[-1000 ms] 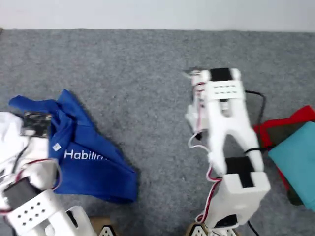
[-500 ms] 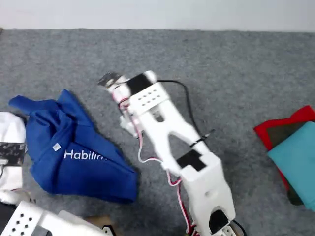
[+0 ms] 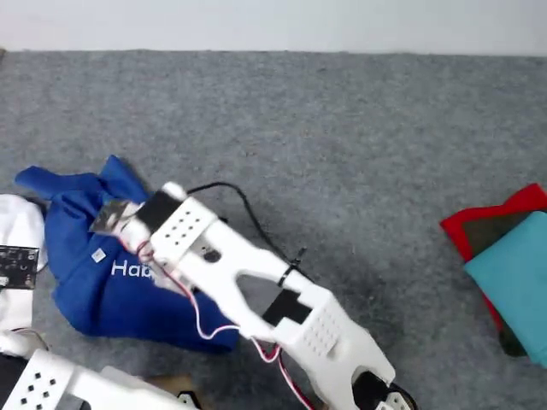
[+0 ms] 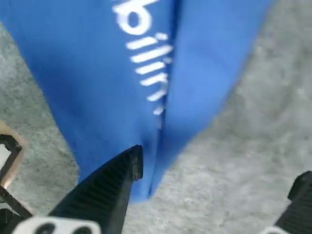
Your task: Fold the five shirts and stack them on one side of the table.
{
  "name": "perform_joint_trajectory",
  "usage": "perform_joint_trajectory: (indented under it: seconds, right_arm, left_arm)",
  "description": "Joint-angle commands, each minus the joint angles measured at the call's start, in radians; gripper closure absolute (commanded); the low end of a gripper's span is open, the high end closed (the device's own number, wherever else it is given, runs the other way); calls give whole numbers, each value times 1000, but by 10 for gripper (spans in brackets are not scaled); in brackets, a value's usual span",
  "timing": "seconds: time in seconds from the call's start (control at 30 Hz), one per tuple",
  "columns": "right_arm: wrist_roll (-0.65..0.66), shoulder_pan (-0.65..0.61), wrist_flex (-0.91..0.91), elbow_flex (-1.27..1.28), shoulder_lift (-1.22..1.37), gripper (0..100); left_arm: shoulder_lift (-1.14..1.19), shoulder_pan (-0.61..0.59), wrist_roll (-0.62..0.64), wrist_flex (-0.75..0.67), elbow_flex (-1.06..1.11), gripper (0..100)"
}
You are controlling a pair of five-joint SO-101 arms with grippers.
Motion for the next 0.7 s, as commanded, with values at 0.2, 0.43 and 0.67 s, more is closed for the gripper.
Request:
perform_joint_trajectory:
  seconds: [0.2, 0.43, 0.67]
  right_arm:
    - [153, 7, 36, -60, 165, 676]
    - [272, 145, 41, -60, 182, 950]
    - [198, 527, 42, -15, -5, 990]
  left_arm:
    - [-12, -8, 0, -17, -2, 827]
    - [-12, -8, 0, -17, -2, 827]
    - [-12, -6, 0, -17, 5, 827]
